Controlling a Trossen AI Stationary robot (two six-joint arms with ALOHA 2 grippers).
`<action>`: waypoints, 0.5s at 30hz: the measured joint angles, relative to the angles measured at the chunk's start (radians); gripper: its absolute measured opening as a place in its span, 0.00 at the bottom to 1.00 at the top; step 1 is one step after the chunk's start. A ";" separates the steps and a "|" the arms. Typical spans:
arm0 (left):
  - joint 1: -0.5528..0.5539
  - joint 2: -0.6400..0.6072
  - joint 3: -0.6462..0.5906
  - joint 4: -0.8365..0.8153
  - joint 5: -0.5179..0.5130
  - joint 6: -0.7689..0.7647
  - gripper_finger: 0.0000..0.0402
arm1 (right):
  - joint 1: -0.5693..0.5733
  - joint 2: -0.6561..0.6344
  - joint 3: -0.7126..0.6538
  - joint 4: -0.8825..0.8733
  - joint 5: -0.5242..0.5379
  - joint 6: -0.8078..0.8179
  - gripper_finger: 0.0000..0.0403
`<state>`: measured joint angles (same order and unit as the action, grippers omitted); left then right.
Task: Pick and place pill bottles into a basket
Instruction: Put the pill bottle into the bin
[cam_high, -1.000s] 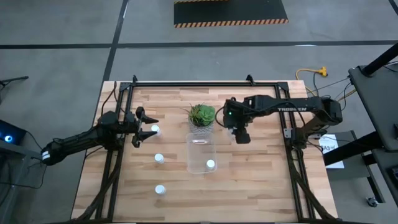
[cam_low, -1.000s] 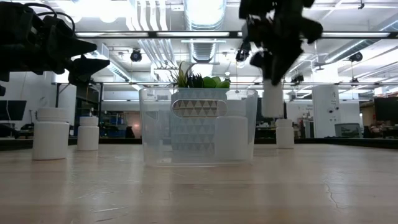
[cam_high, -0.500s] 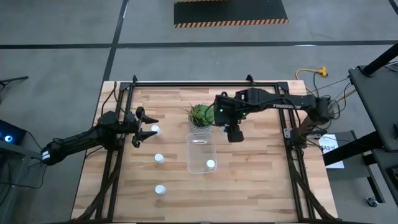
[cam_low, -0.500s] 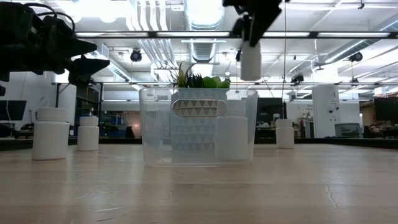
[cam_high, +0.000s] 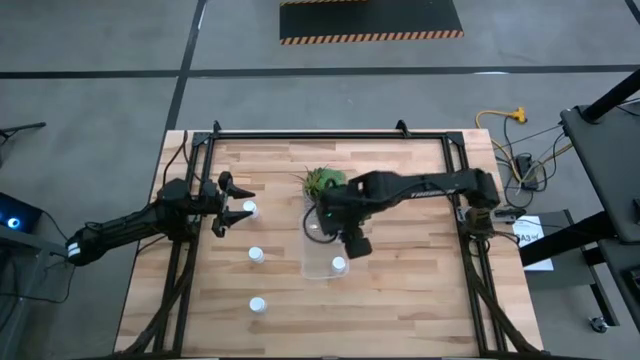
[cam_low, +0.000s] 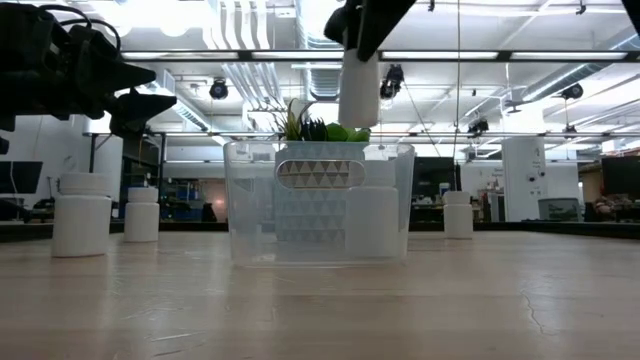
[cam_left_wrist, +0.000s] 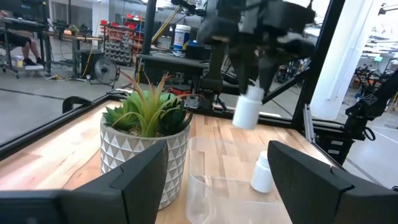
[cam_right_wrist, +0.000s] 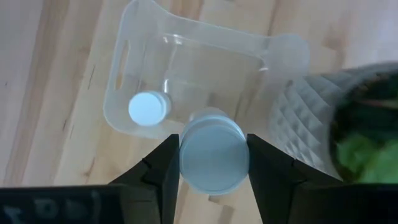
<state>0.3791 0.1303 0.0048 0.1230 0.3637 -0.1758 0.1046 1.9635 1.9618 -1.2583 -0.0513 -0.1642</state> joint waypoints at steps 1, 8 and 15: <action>0.000 0.000 0.000 0.000 0.000 0.000 0.64 | 0.006 0.015 0.008 0.001 0.001 -0.001 0.35; 0.000 0.000 0.000 0.000 0.000 0.000 0.64 | 0.023 0.048 -0.032 0.083 0.002 -0.007 0.35; 0.000 0.000 0.000 0.000 0.000 0.000 0.64 | 0.022 0.013 -0.158 0.187 0.003 0.018 0.35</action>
<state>0.3791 0.1303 0.0048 0.1230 0.3634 -0.1757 0.1265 1.9762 1.8041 -1.0716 -0.0486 -0.1466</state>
